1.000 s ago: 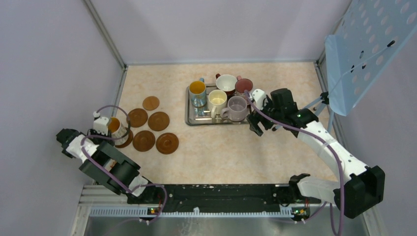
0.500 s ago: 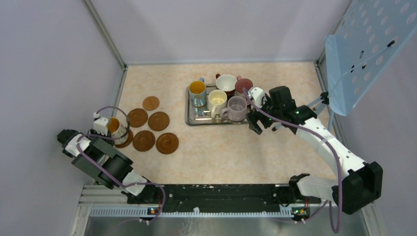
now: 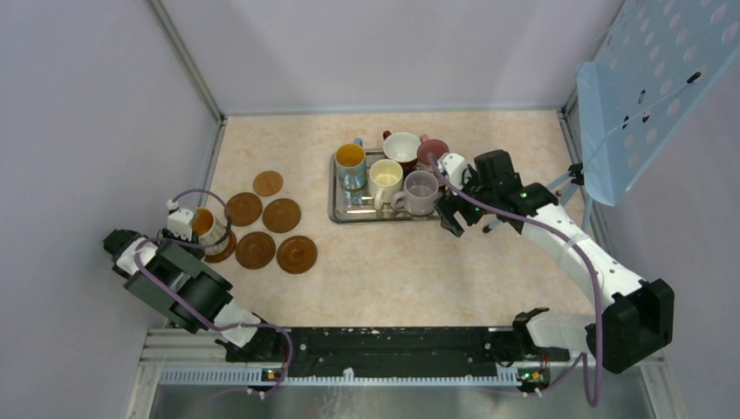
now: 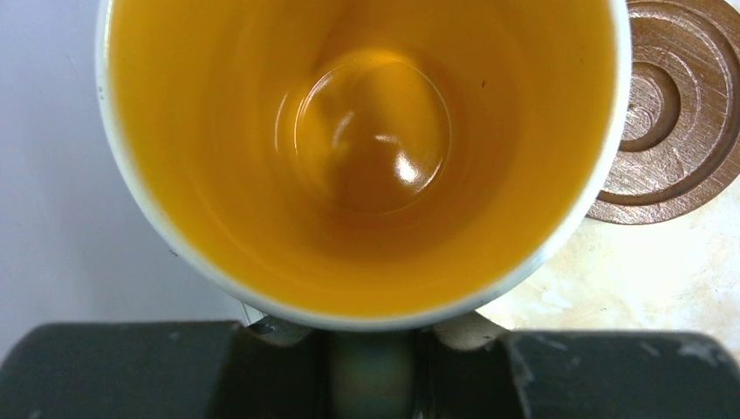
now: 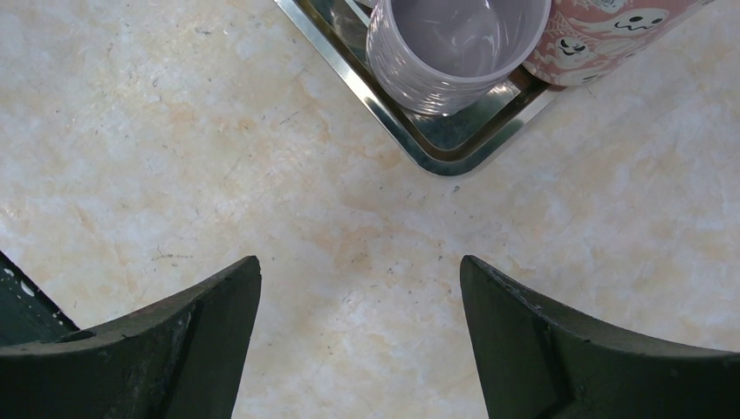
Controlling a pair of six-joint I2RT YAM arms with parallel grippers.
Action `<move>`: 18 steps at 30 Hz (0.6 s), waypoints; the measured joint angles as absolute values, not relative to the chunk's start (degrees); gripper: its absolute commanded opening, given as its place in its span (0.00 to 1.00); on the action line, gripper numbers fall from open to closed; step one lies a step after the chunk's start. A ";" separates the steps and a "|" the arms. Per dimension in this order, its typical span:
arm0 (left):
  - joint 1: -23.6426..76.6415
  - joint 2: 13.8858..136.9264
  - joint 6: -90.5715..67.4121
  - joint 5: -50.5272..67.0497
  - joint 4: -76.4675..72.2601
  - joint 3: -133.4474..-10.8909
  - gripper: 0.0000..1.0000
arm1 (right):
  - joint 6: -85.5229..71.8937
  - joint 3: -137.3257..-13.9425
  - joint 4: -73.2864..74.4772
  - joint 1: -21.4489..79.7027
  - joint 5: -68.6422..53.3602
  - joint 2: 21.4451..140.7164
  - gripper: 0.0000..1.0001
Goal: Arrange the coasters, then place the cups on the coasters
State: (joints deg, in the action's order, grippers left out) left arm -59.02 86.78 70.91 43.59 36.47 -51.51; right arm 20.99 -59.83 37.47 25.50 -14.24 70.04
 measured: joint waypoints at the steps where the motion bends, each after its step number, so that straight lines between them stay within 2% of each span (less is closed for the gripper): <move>1: -58.96 86.78 70.94 43.66 36.36 -51.44 0.06 | 20.99 -59.90 37.56 25.58 -14.24 70.06 0.83; 5: -58.87 86.78 71.68 43.77 36.18 -51.37 0.22 | 21.02 -60.10 37.52 25.71 -14.22 70.24 0.83; 11: -58.83 86.78 74.26 43.72 36.45 -51.37 0.52 | 20.99 -60.10 37.52 25.71 -14.24 70.28 0.83; 14: -58.83 86.74 75.22 43.27 36.88 -51.37 0.59 | 21.02 -60.10 37.50 25.71 -14.24 70.28 0.83; 18: -58.81 86.50 75.81 42.13 37.65 -51.37 0.63 | 21.02 -60.10 37.47 25.71 -14.24 70.28 0.83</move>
State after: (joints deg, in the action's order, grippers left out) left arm -58.81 86.50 75.81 42.13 37.65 -51.37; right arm 21.02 -60.10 37.47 25.71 -14.24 70.28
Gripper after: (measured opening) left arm 0.598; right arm 0.831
